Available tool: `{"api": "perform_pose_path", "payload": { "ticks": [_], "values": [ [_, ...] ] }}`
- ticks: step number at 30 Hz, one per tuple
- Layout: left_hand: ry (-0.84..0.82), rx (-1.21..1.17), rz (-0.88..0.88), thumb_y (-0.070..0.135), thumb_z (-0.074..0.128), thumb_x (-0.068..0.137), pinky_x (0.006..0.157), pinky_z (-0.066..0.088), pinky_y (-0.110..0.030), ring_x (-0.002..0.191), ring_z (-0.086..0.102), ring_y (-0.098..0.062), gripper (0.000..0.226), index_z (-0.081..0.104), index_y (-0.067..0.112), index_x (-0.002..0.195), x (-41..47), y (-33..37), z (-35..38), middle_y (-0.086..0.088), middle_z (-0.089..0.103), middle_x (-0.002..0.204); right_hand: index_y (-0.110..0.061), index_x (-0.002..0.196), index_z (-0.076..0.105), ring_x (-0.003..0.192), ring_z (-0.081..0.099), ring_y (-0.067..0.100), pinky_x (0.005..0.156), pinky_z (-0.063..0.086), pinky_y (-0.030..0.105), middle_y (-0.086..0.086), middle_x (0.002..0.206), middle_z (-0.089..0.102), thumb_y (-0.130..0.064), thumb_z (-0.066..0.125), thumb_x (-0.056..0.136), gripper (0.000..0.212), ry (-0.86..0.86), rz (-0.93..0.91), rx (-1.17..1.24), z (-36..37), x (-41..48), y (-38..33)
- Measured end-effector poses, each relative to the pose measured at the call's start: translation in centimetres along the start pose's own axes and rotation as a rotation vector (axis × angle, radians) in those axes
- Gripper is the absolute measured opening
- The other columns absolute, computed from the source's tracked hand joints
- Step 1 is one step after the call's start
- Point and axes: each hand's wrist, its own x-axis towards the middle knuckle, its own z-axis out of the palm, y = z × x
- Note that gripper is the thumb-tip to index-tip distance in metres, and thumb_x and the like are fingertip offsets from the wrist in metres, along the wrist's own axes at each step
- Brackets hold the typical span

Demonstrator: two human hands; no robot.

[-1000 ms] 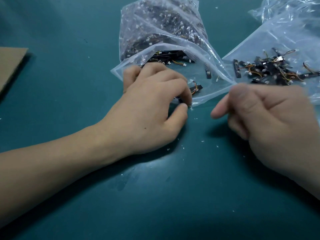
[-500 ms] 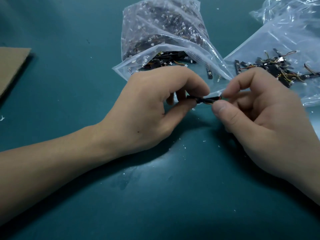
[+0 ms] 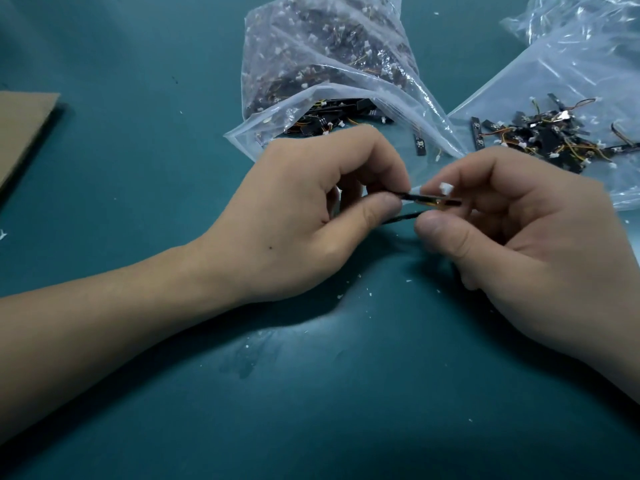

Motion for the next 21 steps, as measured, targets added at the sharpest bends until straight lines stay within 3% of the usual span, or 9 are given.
{"api": "perform_pose_path", "payload": {
  "ticks": [3, 5, 7, 10, 13, 15, 17, 21],
  "values": [
    [0.026, -0.086, -0.05, 0.01, 0.067, 0.094, 0.065, 0.052, -0.045, 0.075, 0.068, -0.021, 0.006, 0.063, 0.013, 0.096, -0.08, 0.02, -0.05, 0.002, 0.072, 0.084, -0.041, 0.109, 0.064, 0.045, 0.051, 0.034, 0.042, 0.044, 0.04, -0.002, 0.079, 0.071, -0.037, 0.077, 0.086, 0.026, 0.024, 0.014, -0.013, 0.07, 0.12, 0.19],
    [0.032, -0.115, -0.059, 0.008, 0.064, 0.094, 0.063, 0.051, -0.045, 0.075, 0.068, -0.022, 0.006, 0.06, 0.013, 0.096, -0.09, 0.03, -0.12, 0.002, 0.073, 0.085, -0.039, 0.115, 0.062, 0.044, 0.049, 0.029, 0.042, 0.041, 0.031, 0.002, 0.07, 0.068, -0.041, 0.075, 0.087, 0.031, 0.03, 0.01, -0.029, -0.01, 0.12, 0.24],
    [0.006, -0.106, -0.037, 0.005, 0.064, 0.094, 0.062, 0.051, -0.037, 0.073, 0.067, -0.021, 0.007, 0.06, 0.01, 0.096, -0.14, 0.06, -0.11, 0.003, 0.072, 0.082, -0.036, 0.112, 0.062, 0.043, 0.048, 0.025, 0.043, 0.04, 0.027, 0.004, 0.064, 0.063, -0.046, 0.07, 0.089, 0.026, 0.025, -0.001, -0.044, -0.06, 0.01, 0.23],
    [-0.061, -0.045, -0.003, 0.006, 0.066, 0.093, 0.063, 0.043, -0.015, 0.067, 0.062, -0.017, 0.007, 0.061, 0.01, 0.096, -0.26, 0.18, -0.05, 0.006, 0.07, 0.077, -0.034, 0.1, 0.065, 0.049, 0.056, 0.028, 0.047, 0.045, 0.041, 0.005, 0.065, 0.063, -0.048, 0.063, 0.093, 0.016, 0.014, -0.024, -0.123, 0.04, -0.14, 0.2],
    [-0.089, -0.002, 0.001, 0.007, 0.066, 0.092, 0.059, 0.04, -0.015, 0.061, 0.059, -0.016, 0.008, 0.061, 0.011, 0.096, -0.32, 0.23, -0.03, 0.006, 0.068, 0.073, -0.031, 0.1, 0.067, 0.053, 0.059, 0.028, 0.051, 0.046, 0.044, 0.004, 0.067, 0.064, -0.045, 0.063, 0.094, 0.016, -0.018, -0.044, -0.131, 0.06, -0.21, 0.12],
    [-0.095, 0.016, 0.009, 0.009, 0.065, 0.092, 0.055, 0.041, -0.018, 0.058, 0.058, -0.016, 0.008, 0.061, 0.012, 0.097, -0.35, 0.29, -0.04, 0.006, 0.067, 0.07, -0.029, 0.098, 0.068, 0.054, 0.059, 0.022, 0.053, 0.047, 0.039, 0.001, 0.067, 0.064, -0.043, 0.062, 0.096, 0.015, -0.033, -0.064, -0.188, -0.03, -0.17, 0.11],
    [-0.098, 0.04, 0.025, 0.013, 0.065, 0.093, 0.055, 0.04, -0.019, 0.056, 0.056, -0.014, 0.008, 0.062, 0.014, 0.1, -0.38, 0.34, -0.08, 0.011, 0.063, 0.068, -0.028, 0.095, 0.067, 0.054, 0.059, 0.017, 0.052, 0.044, 0.026, -0.003, 0.066, 0.065, -0.04, 0.06, 0.098, 0.015, -0.023, -0.076, -0.238, -0.11, -0.12, 0.15],
    [-0.097, 0.128, 0.01, 0.029, 0.062, 0.096, 0.058, 0.04, -0.023, 0.059, 0.052, -0.003, 0.013, 0.066, 0.02, 0.105, -0.29, 0.32, 0.02, 0.019, 0.055, 0.07, -0.029, 0.092, 0.064, 0.052, 0.059, 0.011, 0.052, 0.038, 0.011, -0.01, 0.064, 0.066, -0.041, 0.058, 0.099, 0.015, -0.007, -0.034, -0.15, -0.12, -0.05, 0.22]
  ]
}}
